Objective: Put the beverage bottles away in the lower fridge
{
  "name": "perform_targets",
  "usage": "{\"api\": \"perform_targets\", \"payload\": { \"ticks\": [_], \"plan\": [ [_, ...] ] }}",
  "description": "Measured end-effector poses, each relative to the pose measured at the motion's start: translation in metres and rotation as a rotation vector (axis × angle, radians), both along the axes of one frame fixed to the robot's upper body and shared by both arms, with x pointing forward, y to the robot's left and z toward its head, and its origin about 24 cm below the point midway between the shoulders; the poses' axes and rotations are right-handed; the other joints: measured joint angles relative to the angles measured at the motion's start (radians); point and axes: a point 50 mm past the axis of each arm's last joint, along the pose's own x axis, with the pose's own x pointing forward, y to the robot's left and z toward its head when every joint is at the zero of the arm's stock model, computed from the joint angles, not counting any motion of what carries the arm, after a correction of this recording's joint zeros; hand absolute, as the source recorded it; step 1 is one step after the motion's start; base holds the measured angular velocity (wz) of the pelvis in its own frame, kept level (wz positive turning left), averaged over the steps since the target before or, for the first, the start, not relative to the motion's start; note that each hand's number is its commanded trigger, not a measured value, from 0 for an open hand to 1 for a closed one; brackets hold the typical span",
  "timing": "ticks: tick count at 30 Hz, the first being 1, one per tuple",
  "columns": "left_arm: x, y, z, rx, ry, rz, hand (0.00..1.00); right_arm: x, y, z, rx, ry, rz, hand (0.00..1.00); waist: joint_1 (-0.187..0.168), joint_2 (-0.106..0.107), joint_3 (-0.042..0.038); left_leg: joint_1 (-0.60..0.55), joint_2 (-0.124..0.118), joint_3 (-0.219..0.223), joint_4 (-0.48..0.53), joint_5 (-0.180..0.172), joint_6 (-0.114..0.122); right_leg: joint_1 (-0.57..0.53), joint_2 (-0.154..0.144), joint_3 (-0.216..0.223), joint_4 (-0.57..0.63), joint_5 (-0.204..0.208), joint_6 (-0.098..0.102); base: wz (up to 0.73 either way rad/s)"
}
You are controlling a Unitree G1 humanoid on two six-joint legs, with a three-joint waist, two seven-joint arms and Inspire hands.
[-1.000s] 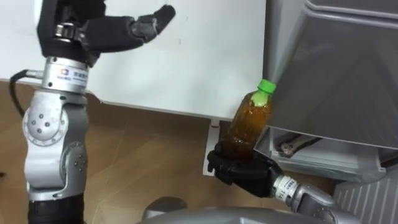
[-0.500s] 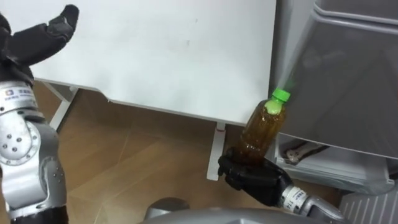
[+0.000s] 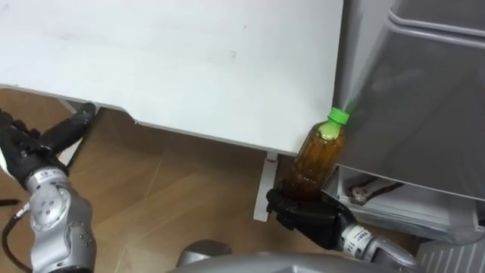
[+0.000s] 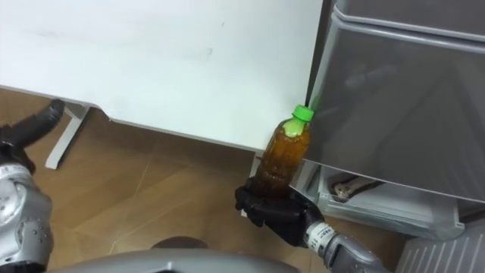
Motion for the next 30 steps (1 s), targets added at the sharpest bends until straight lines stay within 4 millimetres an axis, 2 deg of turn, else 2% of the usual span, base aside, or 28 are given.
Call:
{"api": "perform_targets", "payload": {
  "ticks": [5, 9, 15, 23, 28, 30],
  "plan": [
    [-0.023, -0.007, -0.031, -0.097, 0.132, 0.018, 0.00, 0.000, 0.001, -0.001, -0.017, 0.013, -0.011, 1.00, -0.005, -0.011, -0.0009, -0.009, -0.005, -0.008, 0.003, 0.000, 0.000, -0.004, -0.003, -0.006, -0.003, -0.001, 0.002, 0.03],
    [-0.037, -0.020, -0.057, -0.155, 0.255, -0.016, 0.00, 0.005, 0.001, 0.000, -0.019, 0.001, -0.005, 1.00, -0.012, -0.011, 0.0023, -0.014, -0.009, -0.015, 0.006, 0.000, 0.001, -0.003, -0.004, -0.006, -0.008, -0.002, 0.003, 0.05],
    [-0.072, -0.028, -0.089, -0.243, 0.445, -0.026, 0.00, 0.004, 0.001, 0.000, -0.018, 0.003, 0.002, 1.00, -0.010, -0.018, 0.0012, -0.011, -0.009, -0.013, 0.000, 0.000, 0.001, 0.000, -0.003, -0.003, -0.016, -0.001, 0.003, 0.00],
    [-0.116, -0.040, -0.117, -0.340, 0.662, -0.044, 0.00, 0.003, 0.005, -0.005, -0.006, 0.038, 0.003, 1.00, -0.012, -0.013, 0.0033, -0.012, -0.009, -0.011, -0.003, -0.005, 0.001, -0.003, -0.002, 0.001, -0.017, -0.001, 0.004, 0.00],
    [-0.133, -0.046, -0.123, -0.374, 0.738, -0.063, 0.00, 0.001, 0.008, -0.006, -0.011, 0.051, 0.016, 1.00, -0.020, -0.016, 0.0032, -0.007, -0.008, -0.005, -0.008, -0.004, 0.001, -0.003, -0.003, 0.003, -0.017, -0.002, 0.004, -0.02],
    [-0.137, -0.047, -0.125, -0.384, 0.759, -0.072, 0.00, -0.001, 0.009, -0.008, -0.013, 0.062, 0.026, 1.00, -0.036, -0.021, 0.0020, -0.009, -0.008, -0.005, -0.010, -0.004, 0.001, -0.001, -0.003, 0.003, -0.017, -0.002, 0.004, 0.00]
  ]
}}
